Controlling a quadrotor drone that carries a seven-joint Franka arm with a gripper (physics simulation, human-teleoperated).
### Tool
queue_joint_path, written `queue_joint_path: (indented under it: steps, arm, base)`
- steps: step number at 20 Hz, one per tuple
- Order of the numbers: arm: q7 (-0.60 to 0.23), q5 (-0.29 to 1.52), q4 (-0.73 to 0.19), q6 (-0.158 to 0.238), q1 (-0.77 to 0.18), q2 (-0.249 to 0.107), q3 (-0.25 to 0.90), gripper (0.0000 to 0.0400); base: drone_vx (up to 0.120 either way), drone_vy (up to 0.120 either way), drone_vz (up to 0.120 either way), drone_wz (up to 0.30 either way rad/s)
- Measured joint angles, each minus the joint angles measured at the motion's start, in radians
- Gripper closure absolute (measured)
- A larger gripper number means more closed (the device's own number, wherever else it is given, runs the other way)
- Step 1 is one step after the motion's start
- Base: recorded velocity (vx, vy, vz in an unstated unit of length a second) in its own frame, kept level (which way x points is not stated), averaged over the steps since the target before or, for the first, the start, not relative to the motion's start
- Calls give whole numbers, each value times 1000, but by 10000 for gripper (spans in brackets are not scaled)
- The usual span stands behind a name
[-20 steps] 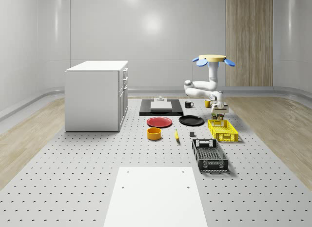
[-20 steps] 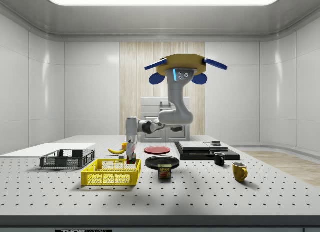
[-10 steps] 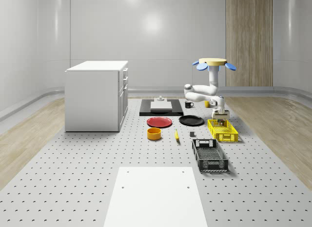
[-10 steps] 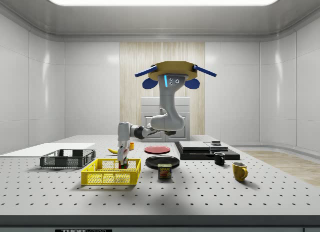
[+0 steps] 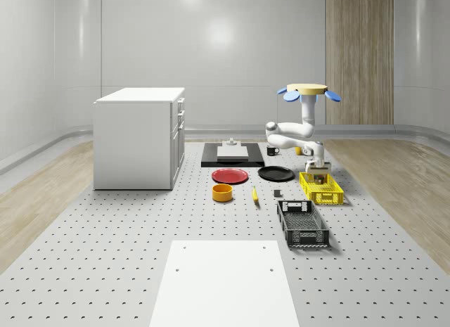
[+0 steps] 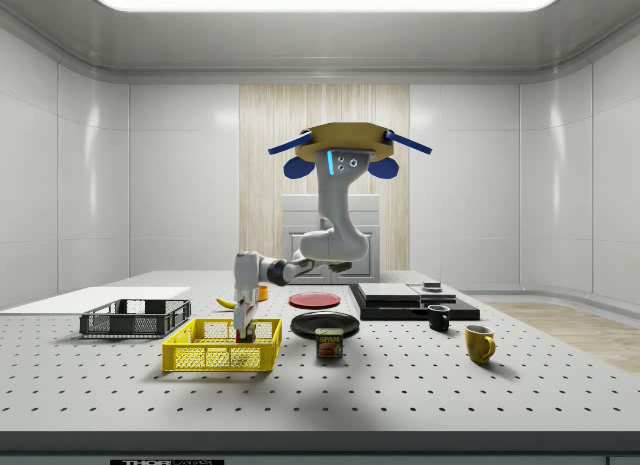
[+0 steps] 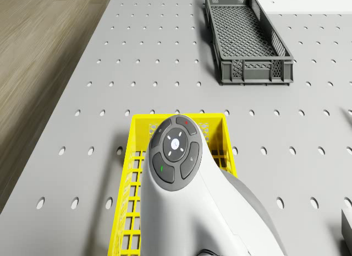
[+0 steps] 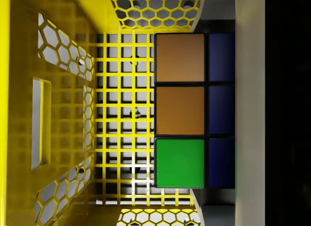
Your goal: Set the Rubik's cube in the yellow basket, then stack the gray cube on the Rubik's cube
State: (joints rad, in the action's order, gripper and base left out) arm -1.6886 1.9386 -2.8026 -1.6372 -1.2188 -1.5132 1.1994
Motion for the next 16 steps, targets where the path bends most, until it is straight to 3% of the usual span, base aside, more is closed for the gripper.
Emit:
queue_joint_path:
  steps: [3, 6, 11, 14, 16]
  arm:
    - [0, 26, 10, -11, -5, 1, -28, 75]
    - [1, 39, 15, -16, -8, 3, -42, 42]
    - [2, 37, 14, -11, -6, 6, -38, 12]
    - [2, 37, 13, -9, -5, 8, -38, 6]
    - [3, 38, 13, -8, -4, 9, -37, 3]
  base:
    - [0, 0, 0, 0]
    - [0, 0, 0, 0]
    - [0, -8, 112, 0]
    - [80, -120, 107, 0]
    - [120, -120, 0, 0]
